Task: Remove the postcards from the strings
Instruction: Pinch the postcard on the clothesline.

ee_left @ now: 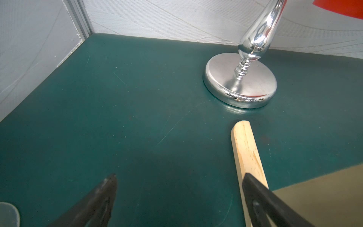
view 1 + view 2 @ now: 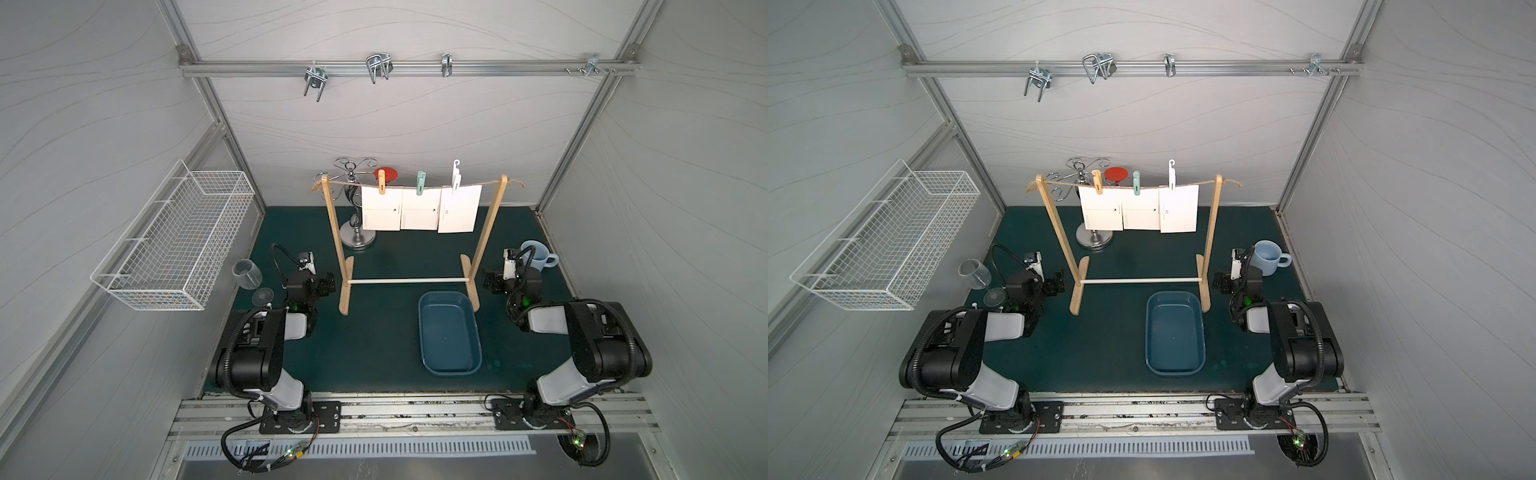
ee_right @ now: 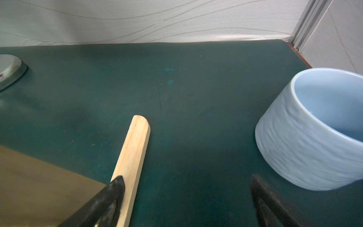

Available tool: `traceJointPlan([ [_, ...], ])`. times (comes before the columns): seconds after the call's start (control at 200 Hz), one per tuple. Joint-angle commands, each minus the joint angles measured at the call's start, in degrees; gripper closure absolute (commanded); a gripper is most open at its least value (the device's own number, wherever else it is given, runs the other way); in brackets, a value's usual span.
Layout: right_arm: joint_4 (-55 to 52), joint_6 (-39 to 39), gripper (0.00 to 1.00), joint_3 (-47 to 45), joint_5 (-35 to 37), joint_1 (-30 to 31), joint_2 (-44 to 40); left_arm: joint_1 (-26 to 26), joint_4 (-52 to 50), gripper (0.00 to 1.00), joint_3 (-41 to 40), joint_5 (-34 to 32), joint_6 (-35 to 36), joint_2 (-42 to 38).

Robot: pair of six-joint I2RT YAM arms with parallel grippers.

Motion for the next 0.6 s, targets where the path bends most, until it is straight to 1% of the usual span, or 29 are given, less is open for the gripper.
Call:
traceJointPlan([
  [0.0,-0.4,-0.63,0.01,0.28,-0.16,0.02,0.47,0.24,1.33,0.01,1.27,0.11,0.01,0.63],
  [0.41,-0.45,-0.71,0.01,0.34,-0.3,0.04,0.47,0.24,1.34,0.01,1.26,0.24,0.05,0.57],
  [0.47,-0.32,-0.71,0.01,0.26,-0.28,0.01,0.43,0.24,1.42,0.05,1.26,0.13,0.01,0.56],
  [0.535,-0.16,-0.75,0.01,0.09,-0.31,0.04,0.3,0.24,1.62,0.13,1.08,-0.16,-0.04,0.41],
  [0.59,-0.17,-0.24,0.01,-0.06,1.57,0.47,-0.75,0.07,0.75,0.14,1.36,-3.64,-1.02,-0.61],
])
